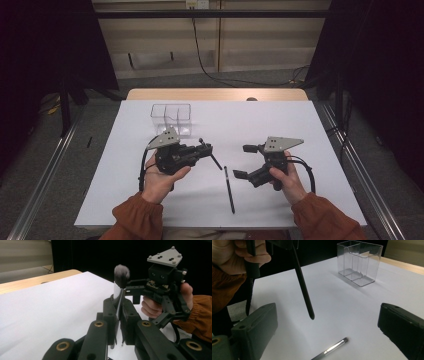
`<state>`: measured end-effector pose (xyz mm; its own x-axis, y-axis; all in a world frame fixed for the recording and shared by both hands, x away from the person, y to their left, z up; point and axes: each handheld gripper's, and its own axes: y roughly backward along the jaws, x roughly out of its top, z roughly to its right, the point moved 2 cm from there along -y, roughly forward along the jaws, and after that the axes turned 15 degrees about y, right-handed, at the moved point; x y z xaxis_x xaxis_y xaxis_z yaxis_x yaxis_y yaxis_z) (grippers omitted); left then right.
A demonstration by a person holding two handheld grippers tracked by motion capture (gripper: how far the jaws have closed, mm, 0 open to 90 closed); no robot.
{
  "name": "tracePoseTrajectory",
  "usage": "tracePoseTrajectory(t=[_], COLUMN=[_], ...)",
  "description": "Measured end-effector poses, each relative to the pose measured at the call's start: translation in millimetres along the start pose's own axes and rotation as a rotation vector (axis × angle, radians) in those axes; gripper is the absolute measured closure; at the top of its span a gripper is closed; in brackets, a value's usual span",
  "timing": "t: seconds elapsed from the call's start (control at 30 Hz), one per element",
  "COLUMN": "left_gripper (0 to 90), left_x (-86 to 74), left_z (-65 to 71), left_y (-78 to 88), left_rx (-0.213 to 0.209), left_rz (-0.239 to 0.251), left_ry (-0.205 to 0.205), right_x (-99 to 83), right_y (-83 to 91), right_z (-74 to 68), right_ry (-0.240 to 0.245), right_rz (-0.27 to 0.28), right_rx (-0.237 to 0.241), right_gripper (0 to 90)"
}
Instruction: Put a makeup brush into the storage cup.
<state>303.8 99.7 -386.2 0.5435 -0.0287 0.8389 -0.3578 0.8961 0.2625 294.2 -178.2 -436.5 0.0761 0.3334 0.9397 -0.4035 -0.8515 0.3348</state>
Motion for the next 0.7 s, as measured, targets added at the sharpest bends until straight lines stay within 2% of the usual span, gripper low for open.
tracePoseTrajectory(t=[0.07,0.33,0.57,0.7], left_gripper=[84.0,84.0,84.0,84.0], left_x=[0.8,3.2,3.3,3.1], left_z=[-2.3,-12.0,-23.6,-29.4], left_y=[4.0,23.1,42.1,51.8], left_rx=[0.009,0.053,0.105,0.123], left_rz=[0.004,0.007,0.011,0.022], left_ry=[0.001,-0.002,0.008,0.016], right_x=[-0.9,-6.8,-8.8,-12.2], right_y=[2.7,15.8,22.5,26.8], right_z=[-0.7,0.0,-5.6,-6.5], right_ry=[0.002,0.006,0.053,0.05], right_rz=[0.008,-0.002,0.01,-0.002], right_rx=[0.0,-0.069,-0.112,-0.133], right_gripper=[2.5,3.9,3.3,3.0])
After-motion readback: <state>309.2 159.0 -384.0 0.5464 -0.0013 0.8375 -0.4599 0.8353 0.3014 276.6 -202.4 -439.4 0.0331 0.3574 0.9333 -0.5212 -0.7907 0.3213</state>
